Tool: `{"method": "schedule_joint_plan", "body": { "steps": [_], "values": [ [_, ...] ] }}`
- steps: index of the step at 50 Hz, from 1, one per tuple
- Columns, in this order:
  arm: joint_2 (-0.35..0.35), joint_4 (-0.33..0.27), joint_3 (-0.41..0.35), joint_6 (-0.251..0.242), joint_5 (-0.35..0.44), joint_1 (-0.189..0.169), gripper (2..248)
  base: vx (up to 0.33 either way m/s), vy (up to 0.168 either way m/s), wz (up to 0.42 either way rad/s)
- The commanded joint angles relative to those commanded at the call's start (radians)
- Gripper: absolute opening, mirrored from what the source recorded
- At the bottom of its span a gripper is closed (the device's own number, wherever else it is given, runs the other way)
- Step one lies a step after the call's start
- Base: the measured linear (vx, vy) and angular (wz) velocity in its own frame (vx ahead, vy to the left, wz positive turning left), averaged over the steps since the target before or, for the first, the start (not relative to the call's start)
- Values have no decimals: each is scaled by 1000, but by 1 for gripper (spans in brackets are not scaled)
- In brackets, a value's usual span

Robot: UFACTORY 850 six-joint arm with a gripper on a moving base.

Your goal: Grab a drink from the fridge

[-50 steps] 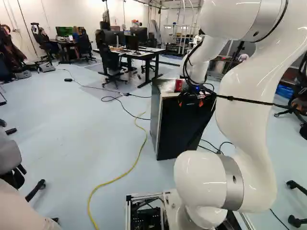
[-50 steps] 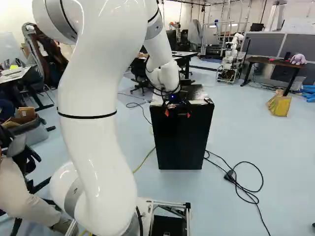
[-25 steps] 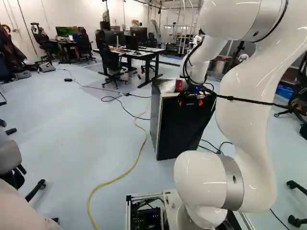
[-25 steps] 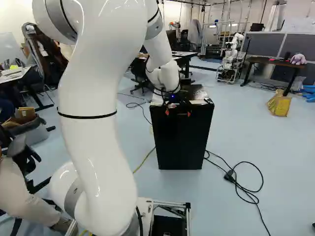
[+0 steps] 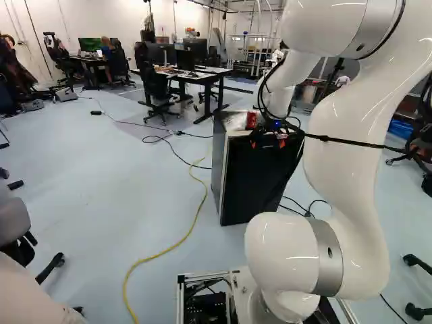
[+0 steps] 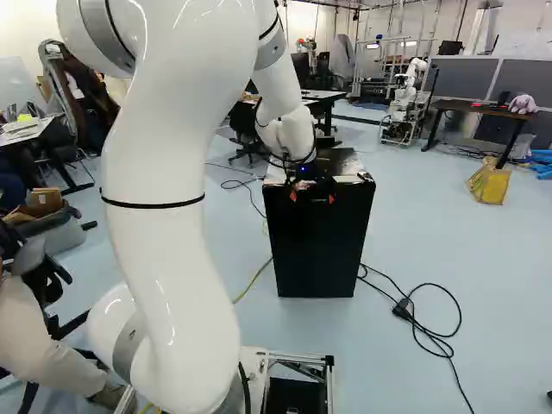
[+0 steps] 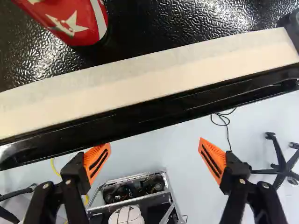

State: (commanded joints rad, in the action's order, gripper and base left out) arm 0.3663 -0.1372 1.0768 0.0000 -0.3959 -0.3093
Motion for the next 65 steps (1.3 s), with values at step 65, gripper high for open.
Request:
{"method": "schedule_joint_plan", "body": {
  "steps": [65],
  "values": [
    [-295,-15,-355,0,259,45,247,0,0,0]
  ]
}}
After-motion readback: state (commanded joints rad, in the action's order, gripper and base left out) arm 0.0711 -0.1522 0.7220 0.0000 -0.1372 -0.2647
